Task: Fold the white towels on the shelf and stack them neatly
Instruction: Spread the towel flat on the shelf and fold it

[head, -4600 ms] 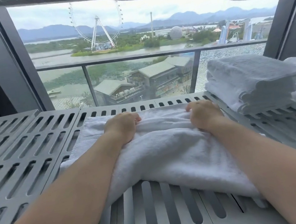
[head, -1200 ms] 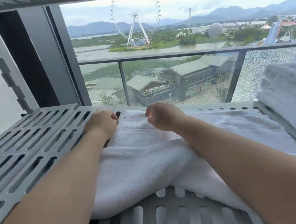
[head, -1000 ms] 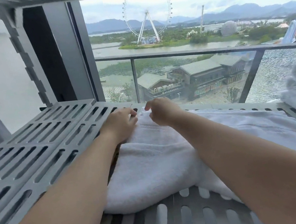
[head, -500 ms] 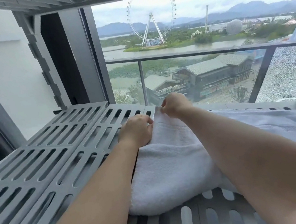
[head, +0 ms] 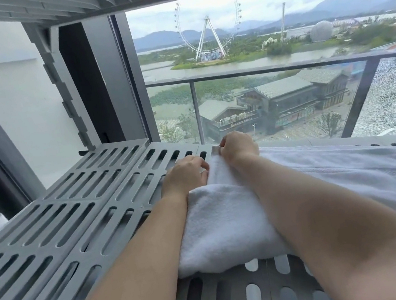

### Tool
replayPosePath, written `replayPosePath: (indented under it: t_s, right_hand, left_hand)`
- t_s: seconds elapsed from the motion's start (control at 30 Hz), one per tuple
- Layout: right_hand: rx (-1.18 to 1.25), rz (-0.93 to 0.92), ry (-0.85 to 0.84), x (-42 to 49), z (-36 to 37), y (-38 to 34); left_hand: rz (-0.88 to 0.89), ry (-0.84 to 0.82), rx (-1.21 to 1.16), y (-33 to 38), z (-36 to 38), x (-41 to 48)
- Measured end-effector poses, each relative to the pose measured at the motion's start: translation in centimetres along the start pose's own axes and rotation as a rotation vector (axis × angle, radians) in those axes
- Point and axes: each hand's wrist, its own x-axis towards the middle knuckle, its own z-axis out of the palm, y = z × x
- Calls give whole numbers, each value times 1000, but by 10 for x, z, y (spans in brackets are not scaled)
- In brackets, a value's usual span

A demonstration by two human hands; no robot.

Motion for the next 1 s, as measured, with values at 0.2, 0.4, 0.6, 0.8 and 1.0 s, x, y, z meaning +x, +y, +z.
replayPosePath:
  t_s: [0.2, 0.4, 0.6, 0.8, 1.0]
  right_hand:
    - [61, 3, 91, 4, -3, -9]
    - [-39, -13, -21, 6, 4, -1]
    - [-125, -169, 66, -11, -15, 9]
    - [-251, -249, -189, -28, -54, 32]
    - [-221, -314, -330, -46, -69, 48]
  left_hand:
    - [35, -107, 28, -2, -1, 5]
    - [45, -93, -2, -3, 1, 5]
    - [-48, -96, -46, -1, -2, 10]
    - [-149, -272, -8, 25, -26, 25]
    - [-117, -355, 295, 64, -41, 31]
